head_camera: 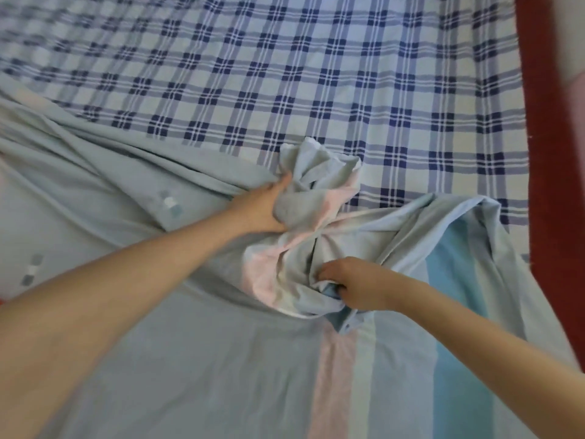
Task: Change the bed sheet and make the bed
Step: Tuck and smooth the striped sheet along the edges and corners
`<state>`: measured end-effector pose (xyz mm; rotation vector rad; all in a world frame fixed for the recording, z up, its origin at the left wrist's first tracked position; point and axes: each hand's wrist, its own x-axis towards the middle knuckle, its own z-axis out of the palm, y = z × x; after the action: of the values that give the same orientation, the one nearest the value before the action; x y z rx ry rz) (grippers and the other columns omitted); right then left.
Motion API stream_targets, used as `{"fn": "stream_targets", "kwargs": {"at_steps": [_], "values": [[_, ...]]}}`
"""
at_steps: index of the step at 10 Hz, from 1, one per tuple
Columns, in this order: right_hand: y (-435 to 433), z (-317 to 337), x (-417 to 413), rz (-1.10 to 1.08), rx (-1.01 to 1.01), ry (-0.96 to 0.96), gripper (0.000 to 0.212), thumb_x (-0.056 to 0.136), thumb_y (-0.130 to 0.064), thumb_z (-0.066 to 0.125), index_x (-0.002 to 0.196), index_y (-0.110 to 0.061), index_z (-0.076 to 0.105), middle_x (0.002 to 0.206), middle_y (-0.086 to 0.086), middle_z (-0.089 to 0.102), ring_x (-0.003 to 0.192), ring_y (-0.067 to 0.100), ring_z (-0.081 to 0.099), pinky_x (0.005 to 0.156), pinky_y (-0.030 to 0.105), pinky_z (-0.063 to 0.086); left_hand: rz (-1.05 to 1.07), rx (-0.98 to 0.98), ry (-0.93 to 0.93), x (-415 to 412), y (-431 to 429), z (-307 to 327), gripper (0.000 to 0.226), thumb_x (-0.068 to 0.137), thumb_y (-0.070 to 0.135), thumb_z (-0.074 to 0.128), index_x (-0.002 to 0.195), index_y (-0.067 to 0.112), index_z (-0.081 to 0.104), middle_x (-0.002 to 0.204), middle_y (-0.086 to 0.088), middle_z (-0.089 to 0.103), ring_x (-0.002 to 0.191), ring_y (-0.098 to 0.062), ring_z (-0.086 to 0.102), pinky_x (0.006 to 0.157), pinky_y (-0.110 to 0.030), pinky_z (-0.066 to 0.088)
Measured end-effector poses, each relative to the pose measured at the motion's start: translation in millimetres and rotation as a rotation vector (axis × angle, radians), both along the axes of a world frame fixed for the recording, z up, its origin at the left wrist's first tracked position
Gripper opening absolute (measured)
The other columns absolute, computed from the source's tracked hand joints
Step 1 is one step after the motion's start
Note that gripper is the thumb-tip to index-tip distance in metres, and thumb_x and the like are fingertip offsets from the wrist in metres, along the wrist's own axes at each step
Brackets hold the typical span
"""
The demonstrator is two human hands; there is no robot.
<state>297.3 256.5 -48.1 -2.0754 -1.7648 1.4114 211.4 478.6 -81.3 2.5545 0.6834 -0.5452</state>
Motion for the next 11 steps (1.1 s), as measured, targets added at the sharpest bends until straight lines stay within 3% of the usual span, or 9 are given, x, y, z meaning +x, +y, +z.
{"fn": "stream_targets", "kwargs": {"at_steps": [1, 2, 3, 4, 5, 6, 7, 9, 11], "values": [[-6, 9, -7, -0.092, -0.232, 0.017, 0.026, 0.094, -0.036, 0.045, 0.102, -0.012, 0.052, 0.100, 0.003, 0.062, 0.089, 0.023, 0.054, 0.071, 0.033, 0.040, -0.071, 0.074, 0.254, 1, -21, -10, 0.060, 0.083, 0.052, 0.061, 0.130, 0.016, 0.046, 0.122, -0.006, 0.059, 0.106, -0.027, 0.059, 0.078, -0.034, 0.047], [-15, 14, -24, 0.012, -0.404, -0.152, 0.053, 0.084, -0.058, 0.057, 0.116, -0.017, 0.046, 0.109, 0.001, 0.060, 0.099, 0.025, 0.056, 0.076, 0.032, 0.041, -0.113, 0.150, 0.447, -10, -21, 4, 0.052, 0.092, 0.055, 0.045, 0.120, 0.012, 0.056, 0.109, -0.006, 0.064, 0.096, -0.026, 0.062, 0.073, -0.030, 0.043], [-16, 24, -16, 0.308, -0.476, -0.330, 0.036, 0.098, -0.029, 0.045, 0.124, -0.006, 0.054, 0.116, 0.010, 0.061, 0.111, 0.030, 0.057, 0.077, 0.027, 0.043, 0.195, -0.170, 0.464, -13, -5, 35, 0.041, 0.102, 0.033, 0.037, 0.088, -0.001, 0.056, 0.058, -0.011, 0.054, 0.046, -0.017, 0.050, 0.045, -0.018, 0.041], [12, 45, 58, -0.335, -0.417, -0.263, 0.031, 0.099, -0.012, 0.041, 0.122, 0.003, 0.056, 0.080, 0.007, 0.056, 0.086, 0.026, 0.064, 0.068, 0.025, 0.050, 0.798, -0.342, -0.030, 27, 44, 79, 0.019, 0.099, 0.008, 0.041, 0.095, 0.001, 0.058, 0.063, -0.016, 0.055, 0.049, -0.020, 0.052, 0.038, -0.019, 0.045], [61, 85, 166, -1.562, 0.072, 0.203, 0.028, 0.101, -0.007, 0.034, 0.125, -0.002, 0.048, 0.105, 0.017, 0.057, 0.088, 0.032, 0.060, 0.044, 0.026, 0.053, 0.715, -0.190, -0.536, 102, 101, 148, 0.034, 0.097, 0.009, 0.043, 0.129, 0.005, 0.052, 0.118, -0.020, 0.059, 0.101, -0.032, 0.060, 0.082, -0.034, 0.049], [113, 152, 228, -1.619, 0.696, 0.374, 0.070, 0.095, -0.013, 0.054, 0.151, -0.016, 0.013, 0.150, 0.014, 0.032, 0.131, 0.028, 0.041, 0.101, 0.039, 0.044, 0.568, -0.003, -0.742, 166, 112, 216, 0.081, 0.093, 0.029, 0.058, 0.152, 0.014, 0.004, 0.156, -0.020, 0.006, 0.145, -0.029, 0.010, 0.112, -0.032, 0.015], [140, 177, 244, -1.439, 0.720, -0.071, 0.121, 0.075, -0.031, 0.081, 0.151, -0.017, -0.011, 0.160, 0.007, -0.002, 0.147, 0.019, 0.006, 0.120, 0.041, 0.009, 0.488, 0.111, -0.615, 191, 92, 223, 0.115, 0.081, 0.035, 0.073, 0.148, 0.019, -0.019, 0.154, -0.018, -0.025, 0.145, -0.034, -0.008, 0.116, -0.040, 0.005], [54, 91, 205, -0.831, 0.483, -0.653, 0.090, 0.083, -0.025, 0.067, 0.151, -0.019, 0.008, 0.159, 0.009, 0.002, 0.147, 0.025, 0.006, 0.116, 0.042, 0.012, 0.090, 0.163, -0.221, 127, 18, 95, 0.077, 0.091, 0.025, 0.057, 0.150, 0.022, 0.009, 0.155, -0.007, -0.021, 0.142, -0.033, 0.012, 0.107, -0.048, 0.032], [-107, -11, 146, -0.789, 0.090, -0.627, 0.075, 0.090, -0.020, 0.058, 0.150, -0.017, 0.014, 0.157, 0.016, 0.005, 0.145, 0.033, 0.010, 0.114, 0.045, 0.015, 0.009, 0.142, 0.055, 38, -81, -15, 0.063, 0.091, 0.041, 0.054, 0.144, 0.019, 0.027, 0.155, -0.010, 0.000, 0.142, -0.029, 0.016, 0.109, -0.045, 0.028]]}}
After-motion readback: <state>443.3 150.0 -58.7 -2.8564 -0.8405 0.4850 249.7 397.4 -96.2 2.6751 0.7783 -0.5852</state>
